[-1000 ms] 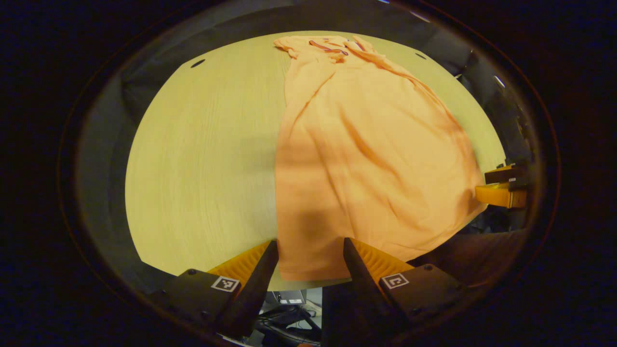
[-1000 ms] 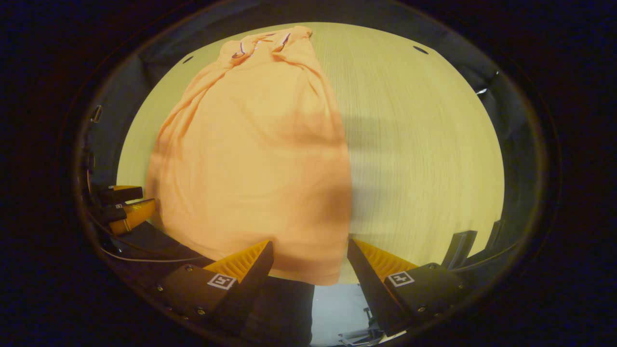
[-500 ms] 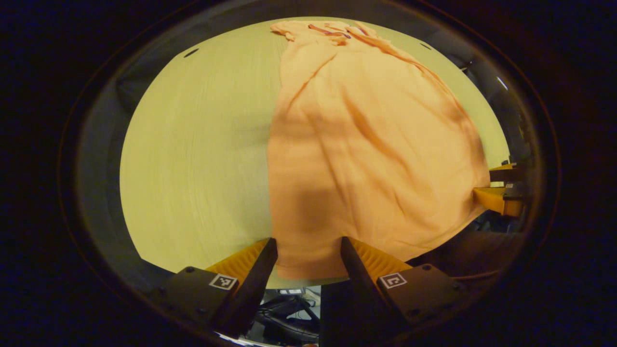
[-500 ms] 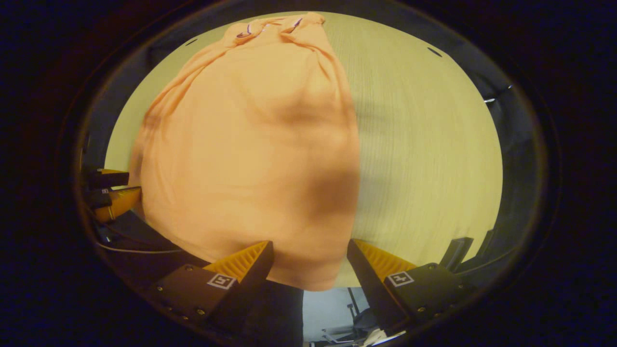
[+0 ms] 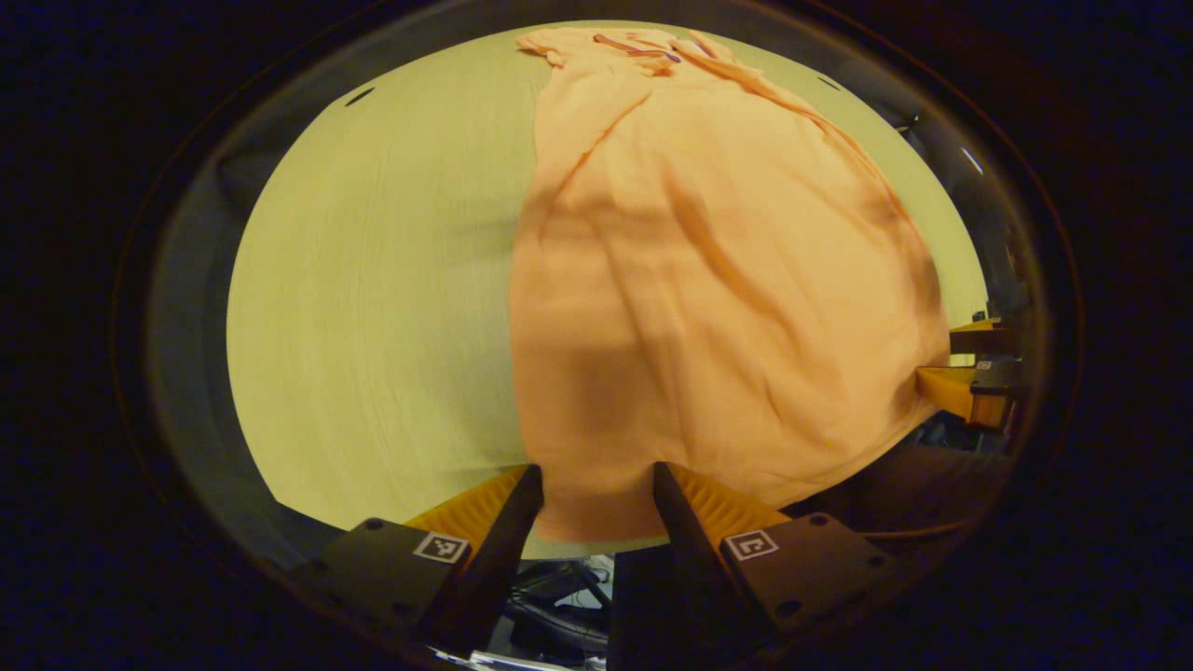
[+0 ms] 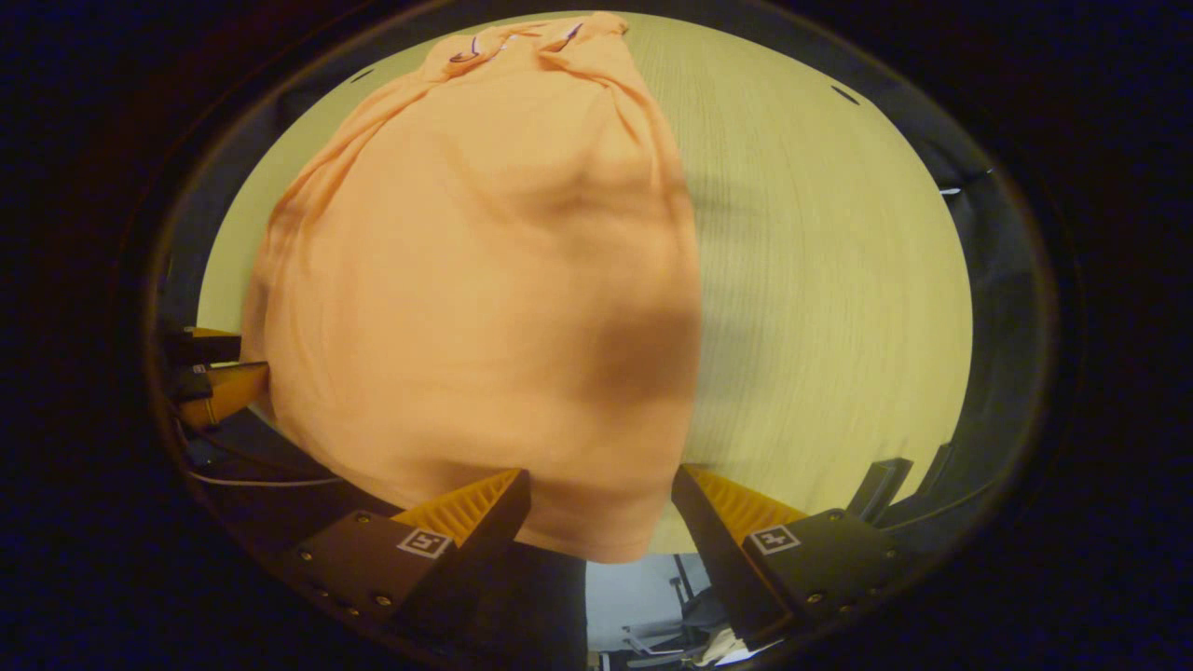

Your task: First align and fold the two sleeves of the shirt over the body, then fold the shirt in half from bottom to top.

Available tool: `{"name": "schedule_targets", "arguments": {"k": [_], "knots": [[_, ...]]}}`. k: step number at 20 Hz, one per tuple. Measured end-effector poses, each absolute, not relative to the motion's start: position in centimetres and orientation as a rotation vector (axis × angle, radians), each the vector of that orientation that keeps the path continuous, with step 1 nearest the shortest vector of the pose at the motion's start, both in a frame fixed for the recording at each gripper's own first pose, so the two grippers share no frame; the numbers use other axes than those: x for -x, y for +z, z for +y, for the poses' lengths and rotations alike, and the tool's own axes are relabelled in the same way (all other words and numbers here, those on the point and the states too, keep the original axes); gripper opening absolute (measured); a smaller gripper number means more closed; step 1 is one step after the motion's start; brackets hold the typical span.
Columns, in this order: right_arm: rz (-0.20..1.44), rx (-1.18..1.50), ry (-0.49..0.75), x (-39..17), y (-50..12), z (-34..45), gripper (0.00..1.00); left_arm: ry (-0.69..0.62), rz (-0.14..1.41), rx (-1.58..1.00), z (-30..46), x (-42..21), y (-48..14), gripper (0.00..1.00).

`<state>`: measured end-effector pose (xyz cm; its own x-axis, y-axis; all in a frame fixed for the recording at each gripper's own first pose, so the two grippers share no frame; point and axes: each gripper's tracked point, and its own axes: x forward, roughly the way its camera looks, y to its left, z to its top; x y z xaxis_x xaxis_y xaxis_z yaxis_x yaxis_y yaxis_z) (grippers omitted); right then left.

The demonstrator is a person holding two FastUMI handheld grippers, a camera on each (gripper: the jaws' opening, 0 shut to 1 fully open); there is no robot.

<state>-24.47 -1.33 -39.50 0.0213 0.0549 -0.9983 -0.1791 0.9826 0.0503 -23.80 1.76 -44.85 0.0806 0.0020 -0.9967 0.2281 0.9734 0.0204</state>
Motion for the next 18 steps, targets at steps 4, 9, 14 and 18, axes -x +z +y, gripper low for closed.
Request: {"name": "schedule_targets", "arguments": {"k": [4,9,14,18], "knots": [[1.541,0.091,0.171,24.1,-39.4,-1.5,0.72,-0.220,1.455,-0.188,0.7,23.2,-44.8,0.37],[1.529,0.132,0.180,23.7,-39.4,-1.3,0.11,-0.231,1.451,-0.218,0.5,23.2,-44.8,0.11],[1.513,0.172,0.186,23.5,-39.5,-1.3,0.00,-0.239,1.418,-0.195,0.8,22.6,-43.5,0.06],[1.508,0.075,0.174,23.2,-38.9,-0.9,0.00,-0.216,1.342,-0.207,1.5,20.4,-40.6,0.06]]}}
